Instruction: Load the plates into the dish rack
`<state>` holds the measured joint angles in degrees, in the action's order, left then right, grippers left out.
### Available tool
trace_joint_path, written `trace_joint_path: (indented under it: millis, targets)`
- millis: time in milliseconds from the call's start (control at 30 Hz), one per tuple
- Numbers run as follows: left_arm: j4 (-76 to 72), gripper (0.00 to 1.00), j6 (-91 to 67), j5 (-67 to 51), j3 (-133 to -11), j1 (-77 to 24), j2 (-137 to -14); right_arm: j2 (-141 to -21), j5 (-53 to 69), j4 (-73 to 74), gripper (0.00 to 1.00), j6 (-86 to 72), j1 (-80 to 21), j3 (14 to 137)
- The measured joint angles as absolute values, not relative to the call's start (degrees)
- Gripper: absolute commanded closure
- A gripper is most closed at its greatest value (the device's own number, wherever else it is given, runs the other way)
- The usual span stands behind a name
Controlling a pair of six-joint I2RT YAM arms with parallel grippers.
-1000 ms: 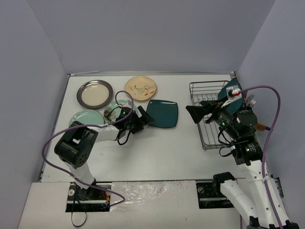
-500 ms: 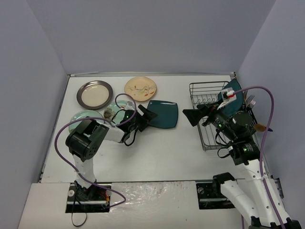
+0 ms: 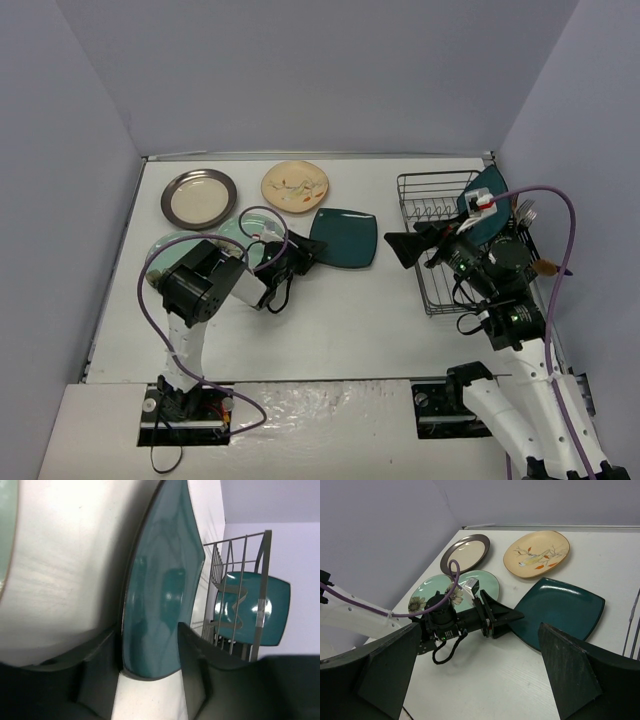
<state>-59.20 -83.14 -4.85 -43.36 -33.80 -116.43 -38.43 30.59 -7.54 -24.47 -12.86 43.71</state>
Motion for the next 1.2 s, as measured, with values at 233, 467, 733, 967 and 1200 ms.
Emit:
trace_joint_path:
  millis: [233, 467, 733, 967, 1200]
  targets:
    - [-60.54, 0.98, -85.04, -4.57, -40.92, -33.8, -116.9, -38.39, 30.62, -7.53, 0.0, -24.46, -12.86, 42.79]
    - [-57.26, 1.0, -85.76, -4.2, -38.99, -33.8, -112.84, -38.4, 31.02, -7.53, 0.0, -24.45, -12.86, 42.73]
    - [-49.82, 1.0, -83.05, -3.33, -35.59, -33.8, -103.53, -39.94, 31.78, -7.95, 0.0, -26.06, -12.86, 42.6]
    - [-39.99, 1.0, -78.0, -2.24, -29.91, -33.8, -90.01, -44.84, 31.87, -12.15, 0.0, -31.6, -13.41, 39.22]
    - [-32.58, 1.0, -73.89, -1.04, -26.51, -33.66, -75.1, -51.43, 31.08, -17.81, 0.0, -37.83, -16.24, 33.49]
